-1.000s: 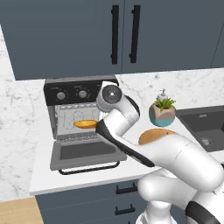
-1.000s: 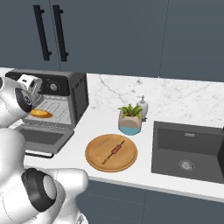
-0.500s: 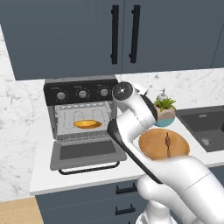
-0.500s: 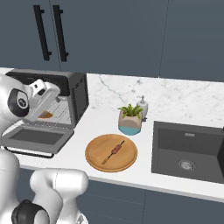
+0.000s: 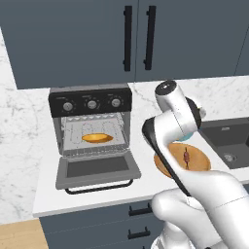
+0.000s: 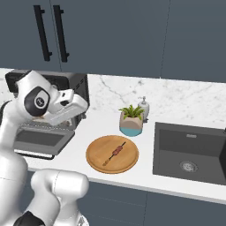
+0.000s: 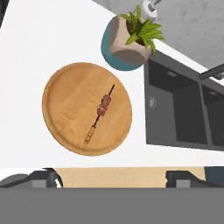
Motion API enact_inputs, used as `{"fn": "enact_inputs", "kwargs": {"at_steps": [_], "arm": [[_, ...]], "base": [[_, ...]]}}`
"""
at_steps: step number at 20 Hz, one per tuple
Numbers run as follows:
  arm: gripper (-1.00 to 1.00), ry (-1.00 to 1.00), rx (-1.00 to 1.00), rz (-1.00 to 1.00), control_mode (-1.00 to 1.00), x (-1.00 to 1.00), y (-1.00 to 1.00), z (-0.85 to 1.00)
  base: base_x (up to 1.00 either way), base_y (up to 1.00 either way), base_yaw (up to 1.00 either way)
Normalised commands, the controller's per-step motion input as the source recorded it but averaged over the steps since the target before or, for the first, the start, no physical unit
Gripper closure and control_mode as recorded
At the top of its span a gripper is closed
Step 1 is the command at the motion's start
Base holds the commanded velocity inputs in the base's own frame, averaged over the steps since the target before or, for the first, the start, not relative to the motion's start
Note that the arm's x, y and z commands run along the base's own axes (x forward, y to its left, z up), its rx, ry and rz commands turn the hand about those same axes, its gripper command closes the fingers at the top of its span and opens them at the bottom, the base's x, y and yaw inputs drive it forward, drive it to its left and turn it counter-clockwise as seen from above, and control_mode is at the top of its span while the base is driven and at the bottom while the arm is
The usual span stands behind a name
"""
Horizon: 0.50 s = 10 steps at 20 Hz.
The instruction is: Pick up the kebab skewer and baguette bread, and place them inside the toaster oven. Close the toaster oven door and start by setting the timer.
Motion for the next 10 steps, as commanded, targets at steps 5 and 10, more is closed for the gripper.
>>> {"fn": "enact_inputs", "kwargs": {"at_steps": [5, 10], "arm": [[-1.00, 0.08, 0.19, -0.41, -1.00, -0.21, -0.85, -0.11], [-1.00, 0.13, 0.10, -0.15, -1.00, 0.01, -0.12, -0.01]], "base": [[0.00, 0.00, 0.00], [0.00, 0.00, 0.00]]}}
